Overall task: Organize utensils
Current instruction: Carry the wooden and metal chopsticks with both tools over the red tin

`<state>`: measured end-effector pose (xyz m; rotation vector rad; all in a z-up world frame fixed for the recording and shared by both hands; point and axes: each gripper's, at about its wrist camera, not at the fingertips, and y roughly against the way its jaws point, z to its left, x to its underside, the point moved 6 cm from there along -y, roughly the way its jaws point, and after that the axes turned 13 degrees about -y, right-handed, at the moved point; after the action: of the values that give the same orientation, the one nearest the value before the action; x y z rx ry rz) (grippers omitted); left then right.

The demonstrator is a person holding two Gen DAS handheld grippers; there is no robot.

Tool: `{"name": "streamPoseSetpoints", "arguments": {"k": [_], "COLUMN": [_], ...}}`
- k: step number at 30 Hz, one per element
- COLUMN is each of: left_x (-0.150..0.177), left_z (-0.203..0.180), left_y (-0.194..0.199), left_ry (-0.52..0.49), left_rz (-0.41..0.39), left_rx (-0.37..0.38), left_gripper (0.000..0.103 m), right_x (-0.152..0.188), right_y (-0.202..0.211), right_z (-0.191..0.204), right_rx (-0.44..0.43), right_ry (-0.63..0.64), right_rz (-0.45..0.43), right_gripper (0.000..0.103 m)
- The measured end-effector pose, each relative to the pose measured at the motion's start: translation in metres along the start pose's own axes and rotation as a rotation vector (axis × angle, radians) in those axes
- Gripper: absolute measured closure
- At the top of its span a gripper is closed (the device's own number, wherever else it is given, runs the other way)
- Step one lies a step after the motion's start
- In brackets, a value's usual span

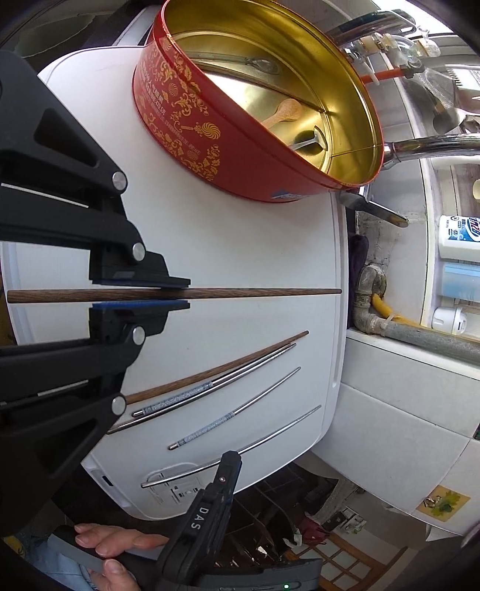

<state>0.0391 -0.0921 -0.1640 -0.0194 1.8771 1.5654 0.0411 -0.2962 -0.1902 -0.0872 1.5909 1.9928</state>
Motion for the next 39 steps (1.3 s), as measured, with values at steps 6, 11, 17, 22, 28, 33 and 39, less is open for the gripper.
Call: {"name": "streamPoseSetpoints", "arguments": {"k": [6,11,17,22,28,33,39], "left_x": [0.008,0.014,0.017,0.018,0.016,0.015,0.018], "left_z": [0.006,0.009,0.011,0.011,0.017,0.040,0.088], "left_y": [0.012,0.017,0.020,0.022,0.032,0.056,0.102], "left_ry": [0.014,0.027,0.029,0.029,0.038,0.071,0.127], "left_rz": [-0.018,-0.023,-0.026,-0.030,-0.055,-0.105,-0.199], "left_rx": [-0.017,-0.020,-0.022,-0.024,-0.032,-0.052,-0.117], "left_gripper": [0.097,0.097,0.097,0.097,0.097,0.097,0.097], "right_x": [0.004,0.010,0.014,0.013,0.010,0.004,-0.005], "right_y": [-0.008,-0.016,-0.017,-0.017,-0.008,0.006,0.029], "right_z": [-0.015,-0.020,-0.023,-0.024,-0.015,0.012,0.084], "right_rx": [0.023,0.033,0.040,0.043,0.039,0.022,-0.058], "right_ry": [-0.047,-0.059,-0.066,-0.061,-0.037,0.012,0.107], "right_rz": [0.032,0.065,0.066,0.064,0.042,0.012,-0.022], "right_gripper": [0.097,0.097,0.097,0.097,0.097,0.097,0.097]}}
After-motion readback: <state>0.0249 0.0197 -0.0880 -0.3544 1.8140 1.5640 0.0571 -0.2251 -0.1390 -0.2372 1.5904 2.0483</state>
